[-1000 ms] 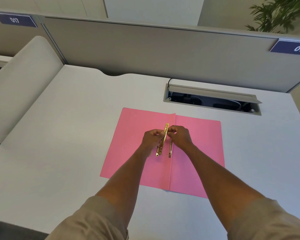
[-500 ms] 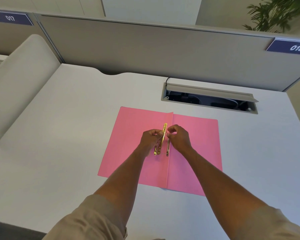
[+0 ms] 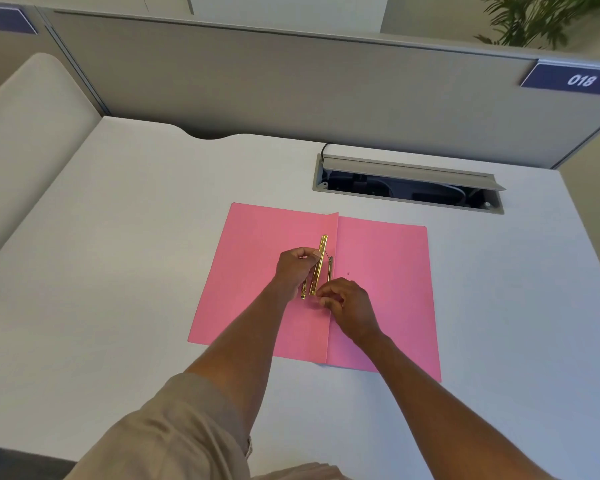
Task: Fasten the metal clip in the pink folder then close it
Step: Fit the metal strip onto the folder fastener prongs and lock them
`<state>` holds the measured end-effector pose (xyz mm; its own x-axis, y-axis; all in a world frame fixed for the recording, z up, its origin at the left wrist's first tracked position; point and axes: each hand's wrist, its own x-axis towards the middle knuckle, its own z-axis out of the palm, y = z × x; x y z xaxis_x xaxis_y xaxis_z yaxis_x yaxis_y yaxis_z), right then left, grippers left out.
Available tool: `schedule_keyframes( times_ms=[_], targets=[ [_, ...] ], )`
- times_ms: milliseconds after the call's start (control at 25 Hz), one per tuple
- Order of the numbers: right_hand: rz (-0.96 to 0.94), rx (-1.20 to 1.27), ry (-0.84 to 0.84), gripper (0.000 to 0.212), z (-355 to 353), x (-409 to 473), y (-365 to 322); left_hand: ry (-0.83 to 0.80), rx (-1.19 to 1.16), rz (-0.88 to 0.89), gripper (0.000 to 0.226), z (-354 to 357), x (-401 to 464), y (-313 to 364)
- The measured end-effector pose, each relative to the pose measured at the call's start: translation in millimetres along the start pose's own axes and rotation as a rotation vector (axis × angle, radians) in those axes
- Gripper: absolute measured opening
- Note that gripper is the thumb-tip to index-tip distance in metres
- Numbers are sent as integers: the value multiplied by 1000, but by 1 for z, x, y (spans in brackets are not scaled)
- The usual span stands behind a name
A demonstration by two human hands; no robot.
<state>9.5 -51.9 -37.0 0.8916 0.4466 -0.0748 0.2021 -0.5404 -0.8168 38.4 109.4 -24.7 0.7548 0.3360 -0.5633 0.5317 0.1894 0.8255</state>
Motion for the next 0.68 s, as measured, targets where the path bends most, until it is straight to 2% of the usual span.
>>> schedule_keyframes(
  times_ms=[280,400,520,680],
  targets=[
    [206,139,126,16,2,15,-8,13,0,-2,8,3,2,2],
    [328,144,58,18,-2,28,-16,23,-10,-28,12,5,4,2],
    [370,134,-40,24,-7,36,-19,34,-1,-45,12,5,6,5],
    [333,108,-104,7,-7,38,-17,35,-7,-53,14,6,7,7]
  ],
)
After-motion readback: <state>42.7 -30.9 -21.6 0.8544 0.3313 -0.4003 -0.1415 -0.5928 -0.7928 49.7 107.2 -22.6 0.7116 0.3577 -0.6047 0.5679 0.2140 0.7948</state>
